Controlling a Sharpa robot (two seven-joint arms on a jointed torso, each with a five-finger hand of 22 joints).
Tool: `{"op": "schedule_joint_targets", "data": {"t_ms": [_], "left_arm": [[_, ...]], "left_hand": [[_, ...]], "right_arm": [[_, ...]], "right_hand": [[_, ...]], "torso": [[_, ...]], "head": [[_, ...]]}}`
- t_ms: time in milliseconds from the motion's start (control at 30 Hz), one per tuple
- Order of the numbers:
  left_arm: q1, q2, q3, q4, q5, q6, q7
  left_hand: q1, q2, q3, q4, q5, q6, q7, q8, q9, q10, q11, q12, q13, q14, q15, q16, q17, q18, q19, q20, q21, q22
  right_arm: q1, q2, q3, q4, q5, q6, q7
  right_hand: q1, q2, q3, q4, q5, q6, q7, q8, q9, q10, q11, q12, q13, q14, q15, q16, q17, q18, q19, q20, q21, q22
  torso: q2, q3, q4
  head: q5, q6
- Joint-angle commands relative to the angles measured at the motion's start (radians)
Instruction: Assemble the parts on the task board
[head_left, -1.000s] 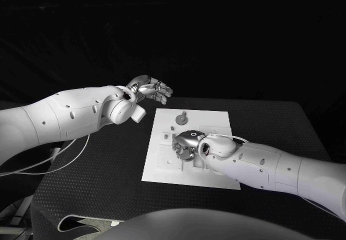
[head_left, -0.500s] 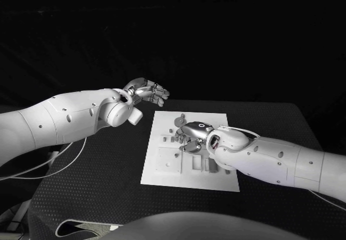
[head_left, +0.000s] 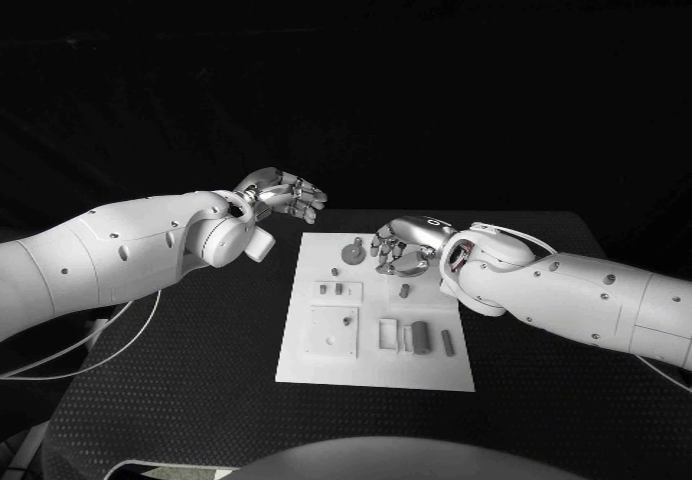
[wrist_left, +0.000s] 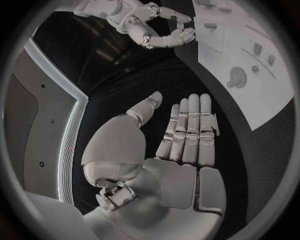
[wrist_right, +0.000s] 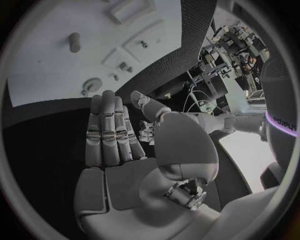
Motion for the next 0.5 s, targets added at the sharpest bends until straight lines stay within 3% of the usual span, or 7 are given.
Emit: {"op": "schedule_joint_targets", "data": {"t_ms": [33, 267, 367, 500], "left_arm": [[0.001, 0.0, 0.001, 0.005, 0.006, -0.004, 0.018], [0.001, -0.005, 0.001, 0.007, 0.006, -0.004, 0.018], [0.001, -0.005, 0.001, 0.008, 0.006, -0.003, 0.018], [0.001, -0.004, 0.001, 0.008, 0.006, 0.0, 0.019]], "left_hand": [[-0.001, -0.004, -0.002, 0.002, 0.001, 0.007, 0.001, 0.005, 0.002, 0.006, -0.001, 0.004, 0.001, 0.008, 0.0, -0.006, 0.001, 0.013, 0.005, 0.001, -0.005, 0.001], [-0.001, -0.004, -0.002, 0.002, 0.001, 0.007, 0.001, 0.005, 0.002, 0.005, -0.001, 0.004, 0.002, 0.008, 0.0, -0.007, 0.002, 0.012, 0.005, 0.001, -0.006, 0.002], [-0.001, -0.004, -0.002, 0.002, 0.001, 0.007, 0.001, 0.005, 0.002, 0.005, -0.001, 0.004, 0.002, 0.008, 0.0, -0.007, 0.002, 0.012, 0.005, 0.001, -0.006, 0.002], [-0.001, -0.004, -0.002, 0.002, 0.001, 0.007, 0.001, 0.005, 0.002, 0.005, -0.001, 0.004, 0.002, 0.008, 0.0, -0.007, 0.002, 0.012, 0.005, 0.001, -0.006, 0.002]], "right_arm": [[0.001, -0.005, 0.0, -0.03, -0.054, 0.022, 0.012], [0.001, -0.011, -0.002, -0.057, -0.126, 0.091, -0.022], [0.001, 0.0, -0.011, -0.079, -0.162, 0.113, -0.038], [-0.005, 0.007, -0.024, -0.098, -0.187, 0.125, -0.047]], "right_hand": [[0.001, -0.008, -0.007, 0.001, 0.005, 0.008, -0.001, 0.006, 0.002, 0.004, -0.002, 0.007, 0.005, -0.001, -0.008, 0.005, 0.001, 0.006, 0.007, -0.002, 0.006, 0.024], [-0.006, -0.031, -0.001, 0.019, 0.005, -0.009, 0.005, -0.005, 0.001, -0.027, 0.007, -0.008, 0.011, -0.011, -0.001, 0.009, -0.004, 0.006, 0.0, 0.0, 0.007, 0.024], [-0.013, -0.049, 0.002, 0.037, 0.005, -0.025, 0.007, -0.015, -0.004, -0.065, 0.021, -0.032, 0.003, -0.021, 0.011, 0.011, -0.008, 0.006, -0.011, 0.003, 0.005, 0.023], [-0.015, -0.067, 0.005, 0.052, 0.005, -0.047, -0.004, -0.027, -0.012, -0.119, 0.04, -0.065, -0.015, -0.037, 0.028, 0.012, -0.011, 0.005, -0.024, 0.007, 0.003, 0.024]], "torso": [[0.001, 0.0, 0.0016], [0.002, 0.0015, 0.0015], [0.002, 0.0006, 0.0017], [0.002, 0.0004, 0.0032]], "head": [[-0.01, 0.008], [-0.017, 0.011], [-0.018, 0.012], [-0.019, 0.011]]}}
